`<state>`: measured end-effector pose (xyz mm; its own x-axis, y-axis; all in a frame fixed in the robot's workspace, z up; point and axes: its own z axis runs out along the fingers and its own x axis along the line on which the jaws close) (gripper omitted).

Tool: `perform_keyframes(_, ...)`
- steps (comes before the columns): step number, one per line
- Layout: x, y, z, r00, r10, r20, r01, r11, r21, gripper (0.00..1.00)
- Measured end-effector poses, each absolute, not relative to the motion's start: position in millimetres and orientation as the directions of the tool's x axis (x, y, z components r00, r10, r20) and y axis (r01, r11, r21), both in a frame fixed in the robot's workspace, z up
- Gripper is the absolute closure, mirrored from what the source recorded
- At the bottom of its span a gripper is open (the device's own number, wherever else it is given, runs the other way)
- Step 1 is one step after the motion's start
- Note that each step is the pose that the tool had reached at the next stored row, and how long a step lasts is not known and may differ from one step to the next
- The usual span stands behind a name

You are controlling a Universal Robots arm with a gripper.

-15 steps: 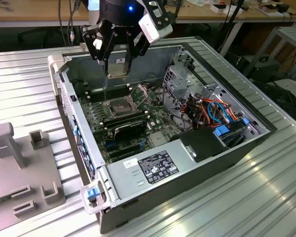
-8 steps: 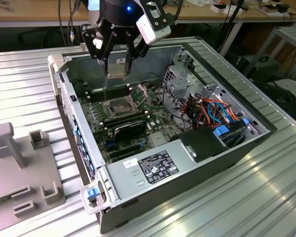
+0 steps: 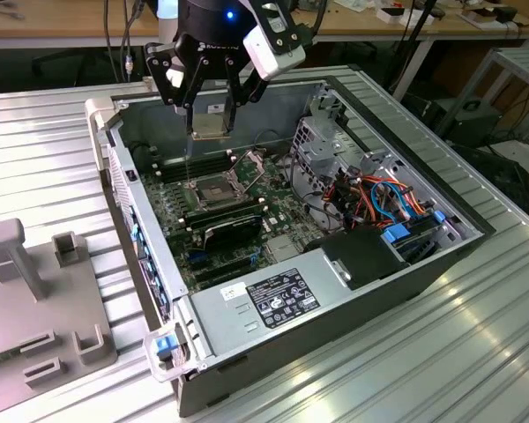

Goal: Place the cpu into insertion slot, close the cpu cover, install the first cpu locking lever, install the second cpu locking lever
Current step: 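Place the cpu into insertion slot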

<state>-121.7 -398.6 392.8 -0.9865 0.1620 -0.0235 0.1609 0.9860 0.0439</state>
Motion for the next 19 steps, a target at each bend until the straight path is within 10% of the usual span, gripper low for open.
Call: perform_keyframes(19,-121.7,-398.6,392.3,-0.958,0.285,-0.023,0.283,0.958,0.044,0.46)
